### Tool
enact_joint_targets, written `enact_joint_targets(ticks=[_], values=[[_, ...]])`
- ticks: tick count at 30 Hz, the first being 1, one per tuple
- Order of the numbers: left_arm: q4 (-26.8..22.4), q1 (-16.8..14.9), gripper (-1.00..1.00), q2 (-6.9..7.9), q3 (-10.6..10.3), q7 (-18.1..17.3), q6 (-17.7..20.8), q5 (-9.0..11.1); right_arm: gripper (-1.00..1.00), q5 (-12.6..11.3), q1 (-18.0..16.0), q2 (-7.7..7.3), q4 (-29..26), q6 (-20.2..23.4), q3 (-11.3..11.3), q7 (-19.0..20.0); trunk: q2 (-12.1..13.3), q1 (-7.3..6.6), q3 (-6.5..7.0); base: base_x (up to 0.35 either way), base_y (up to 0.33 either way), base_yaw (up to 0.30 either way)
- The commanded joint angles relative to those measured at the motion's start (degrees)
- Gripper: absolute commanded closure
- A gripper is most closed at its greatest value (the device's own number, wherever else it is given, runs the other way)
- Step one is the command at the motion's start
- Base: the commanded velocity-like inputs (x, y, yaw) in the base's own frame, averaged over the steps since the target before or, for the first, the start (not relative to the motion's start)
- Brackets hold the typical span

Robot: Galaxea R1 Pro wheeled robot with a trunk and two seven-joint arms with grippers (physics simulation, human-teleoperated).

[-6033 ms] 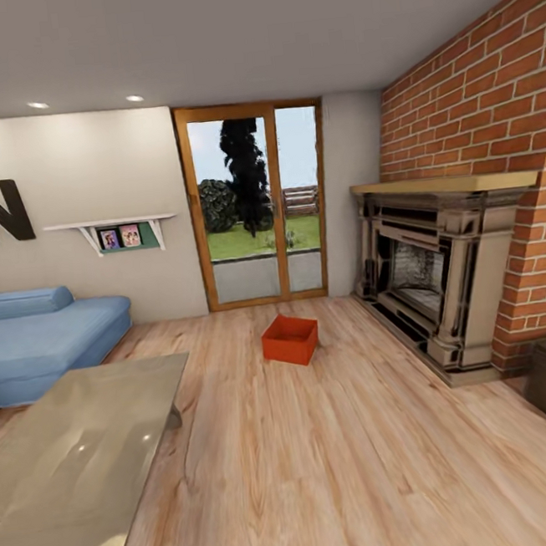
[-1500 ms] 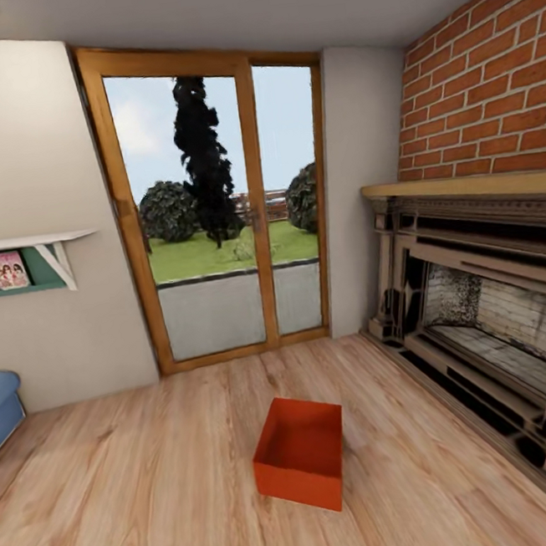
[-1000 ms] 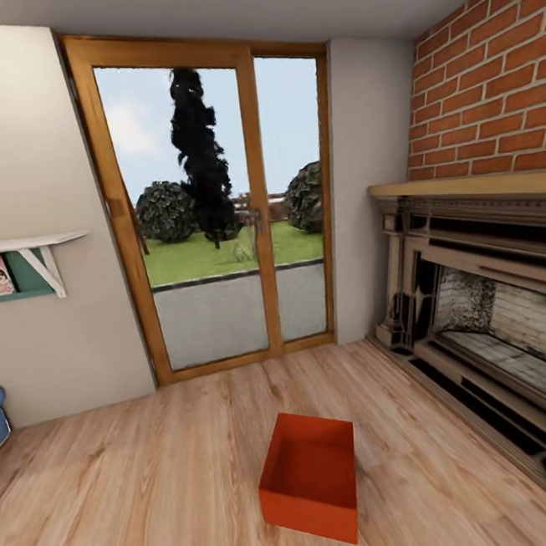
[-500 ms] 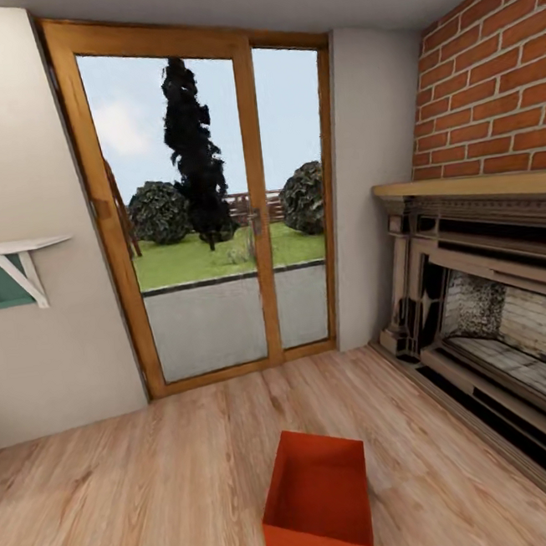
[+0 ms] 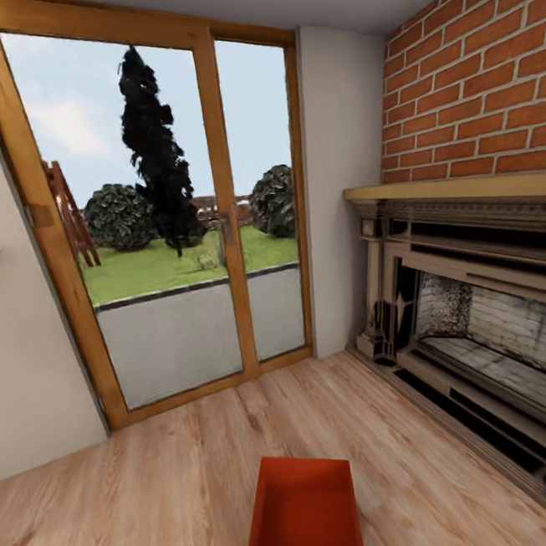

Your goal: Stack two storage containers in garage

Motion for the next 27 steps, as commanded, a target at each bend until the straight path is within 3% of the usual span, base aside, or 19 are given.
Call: enact_joint_targets(ticks=[1, 12, 27], values=[[0.0, 0.0, -1.0, 0.02, 0.1, 0.2, -0.1, 0.2, -1.0, 0.1, -0.1, 0.01, 0.1, -0.3, 0.2, -0.1, 0.0, 0.03, -0.07, 0.322, 0.083, -0.243], [0.0, 0.0, -1.0, 0.03, 0.1, 0.2, -0.1, 0.2, -1.0, 0.1, -0.1, 0.01, 0.1, -0.3, 0.1, -0.1, 0.0, 0.03, -0.07, 0.322, 0.084, -0.23], [0.0, 0.0, -1.0, -0.01, 0.1, 0.2, -0.1, 0.2, -1.0, 0.2, -0.1, -0.25, 0.1, -0.2, 0.2, 0.0, 0.0, 0.03, -0.07, 0.31, 0.075, -0.015]])
